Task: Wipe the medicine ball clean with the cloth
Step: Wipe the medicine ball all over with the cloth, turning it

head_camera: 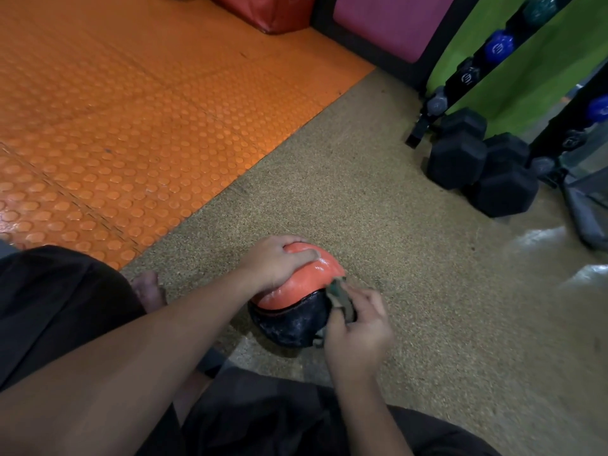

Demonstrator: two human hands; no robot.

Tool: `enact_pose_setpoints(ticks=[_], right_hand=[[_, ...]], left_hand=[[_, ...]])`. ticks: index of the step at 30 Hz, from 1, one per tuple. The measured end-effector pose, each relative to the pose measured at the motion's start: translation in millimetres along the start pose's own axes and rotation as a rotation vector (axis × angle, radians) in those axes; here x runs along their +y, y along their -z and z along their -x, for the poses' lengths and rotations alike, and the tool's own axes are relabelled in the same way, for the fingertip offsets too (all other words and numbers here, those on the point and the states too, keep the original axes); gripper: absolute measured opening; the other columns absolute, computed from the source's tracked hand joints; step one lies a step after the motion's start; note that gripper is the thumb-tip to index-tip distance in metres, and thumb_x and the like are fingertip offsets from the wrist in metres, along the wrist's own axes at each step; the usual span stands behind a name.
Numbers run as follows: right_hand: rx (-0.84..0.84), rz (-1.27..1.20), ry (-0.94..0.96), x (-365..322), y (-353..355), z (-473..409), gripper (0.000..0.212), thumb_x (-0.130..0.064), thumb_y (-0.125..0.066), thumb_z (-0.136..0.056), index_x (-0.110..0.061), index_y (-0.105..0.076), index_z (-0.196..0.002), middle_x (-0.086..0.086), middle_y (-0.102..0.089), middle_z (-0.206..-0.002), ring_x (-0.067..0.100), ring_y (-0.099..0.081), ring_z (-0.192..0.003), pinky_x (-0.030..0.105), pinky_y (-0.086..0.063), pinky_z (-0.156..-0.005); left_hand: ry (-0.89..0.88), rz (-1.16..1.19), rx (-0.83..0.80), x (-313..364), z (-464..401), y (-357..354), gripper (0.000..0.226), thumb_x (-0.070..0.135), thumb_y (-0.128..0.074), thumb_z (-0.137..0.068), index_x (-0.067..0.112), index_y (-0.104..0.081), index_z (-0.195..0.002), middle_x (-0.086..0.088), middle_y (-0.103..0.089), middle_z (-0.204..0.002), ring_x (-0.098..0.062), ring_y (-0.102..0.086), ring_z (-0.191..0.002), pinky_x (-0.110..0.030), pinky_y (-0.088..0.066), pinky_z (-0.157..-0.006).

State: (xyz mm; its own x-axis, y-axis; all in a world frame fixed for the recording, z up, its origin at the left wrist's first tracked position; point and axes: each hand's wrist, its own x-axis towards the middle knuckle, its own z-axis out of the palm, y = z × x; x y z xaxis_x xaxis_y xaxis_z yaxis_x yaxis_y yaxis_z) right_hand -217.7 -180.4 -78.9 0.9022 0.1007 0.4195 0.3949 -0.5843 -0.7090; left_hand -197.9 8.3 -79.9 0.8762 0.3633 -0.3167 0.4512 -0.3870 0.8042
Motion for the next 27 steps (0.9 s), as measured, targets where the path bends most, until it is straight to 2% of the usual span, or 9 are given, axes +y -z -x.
enact_pose_setpoints(ticks=[4,7,10,13,16,18,22,25,27], right_hand=[[-0.314,0.22,0.517,-11.9,4.5,12.4,0.049,-0.017,-0.062,-0.066,-0.016,-0.076,-0.113,-0.004,-0.069,-0.111,0.026,-0.067,-0.093,0.032,-0.057,-0.073],[-0.246,0.213,0.542,4.0,5.6,1.2,0.05,-0.017,-0.061,-0.066,-0.016,-0.077,-0.114,-0.005,-0.069,-0.112,0.024,-0.068,-0.095,0.031,-0.057,-0.075],[-0.135,-0.016,0.22,10.0,-0.7,-11.7,0.04,-0.007,-0.06,-0.074,-0.013,-0.078,-0.11,-0.004,-0.069,-0.105,0.013,-0.067,-0.1,0.022,-0.053,-0.088],[-0.016,-0.068,-0.166,19.1,-4.7,-20.0,0.016,-0.006,-0.069,-0.086,-0.012,-0.079,-0.097,-0.005,-0.069,-0.092,0.009,-0.066,-0.089,0.012,-0.045,-0.077],[-0.07,-0.083,-0.615,44.1,-3.4,-30.4,0.015,-0.015,-0.072,-0.093,-0.015,-0.076,-0.078,-0.002,-0.069,-0.075,0.026,-0.068,-0.08,0.03,-0.049,-0.07],[-0.058,-0.232,-0.822,48.5,-2.6,-32.6,0.02,-0.014,-0.074,-0.092,-0.018,-0.073,-0.072,-0.001,-0.072,-0.072,0.024,-0.07,-0.076,0.038,-0.056,-0.076],[-0.001,-0.545,-1.011,41.4,-3.0,-32.9,0.007,-0.012,-0.07,-0.096,-0.016,-0.076,-0.094,0.008,-0.08,-0.089,0.03,-0.077,-0.085,0.045,-0.063,-0.081],[0.045,-0.618,-1.039,42.1,0.0,-37.4,0.007,-0.011,-0.069,-0.097,-0.015,-0.074,-0.099,0.009,-0.078,-0.094,0.03,-0.076,-0.087,0.038,-0.06,-0.076],[0.009,-0.627,-1.032,41.1,0.8,-38.6,0.008,-0.012,-0.07,-0.096,-0.017,-0.075,-0.101,0.007,-0.079,-0.092,0.027,-0.076,-0.085,0.038,-0.06,-0.076]], left_hand=[[-0.017,0.025,0.025,-0.5,-1.2,-1.2,0.054,0.063,-0.073,-0.087,0.039,-0.069,-0.134,0.002,-0.065,-0.142,-0.025,-0.062,-0.124,-0.031,-0.044,-0.097],[-0.015,0.052,0.022,-0.8,-0.6,-1.8,0.064,0.072,-0.071,-0.078,0.039,-0.069,-0.133,0.002,-0.067,-0.139,-0.024,-0.063,-0.122,-0.033,-0.048,-0.101],[0.011,0.032,0.028,0.6,-2.9,-2.5,0.063,0.073,-0.068,-0.083,0.041,-0.065,-0.138,0.0,-0.063,-0.145,-0.029,-0.061,-0.126,-0.041,-0.049,-0.106],[0.028,0.012,0.01,4.5,-1.3,-2.5,0.069,0.077,-0.066,-0.082,0.042,-0.062,-0.141,-0.002,-0.058,-0.151,-0.033,-0.058,-0.131,-0.048,-0.047,-0.11],[0.018,-0.006,-0.003,4.5,0.1,-2.5,0.061,0.072,-0.065,-0.088,0.044,-0.06,-0.143,-0.001,-0.054,-0.153,-0.035,-0.055,-0.133,-0.05,-0.045,-0.109],[0.021,0.004,-0.015,7.8,0.8,-1.5,0.061,0.072,-0.064,-0.089,0.043,-0.059,-0.143,-0.001,-0.055,-0.152,-0.035,-0.057,-0.13,-0.052,-0.046,-0.107],[0.031,-0.001,-0.061,11.5,-1.9,-1.8,0.064,0.076,-0.063,-0.086,0.044,-0.059,-0.142,0.005,-0.058,-0.145,-0.03,-0.06,-0.124,-0.05,-0.048,-0.105],[0.027,0.261,-0.075,7.2,-5.0,2.4,0.039,0.063,-0.065,-0.092,0.041,-0.066,-0.123,0.016,-0.067,-0.123,-0.013,-0.064,-0.108,-0.047,-0.047,-0.108],[0.069,0.412,-0.051,-0.8,-8.3,10.5,0.031,0.061,-0.061,-0.096,0.039,-0.065,-0.117,0.011,-0.07,-0.111,-0.013,-0.065,-0.1,-0.041,-0.051,-0.096]])
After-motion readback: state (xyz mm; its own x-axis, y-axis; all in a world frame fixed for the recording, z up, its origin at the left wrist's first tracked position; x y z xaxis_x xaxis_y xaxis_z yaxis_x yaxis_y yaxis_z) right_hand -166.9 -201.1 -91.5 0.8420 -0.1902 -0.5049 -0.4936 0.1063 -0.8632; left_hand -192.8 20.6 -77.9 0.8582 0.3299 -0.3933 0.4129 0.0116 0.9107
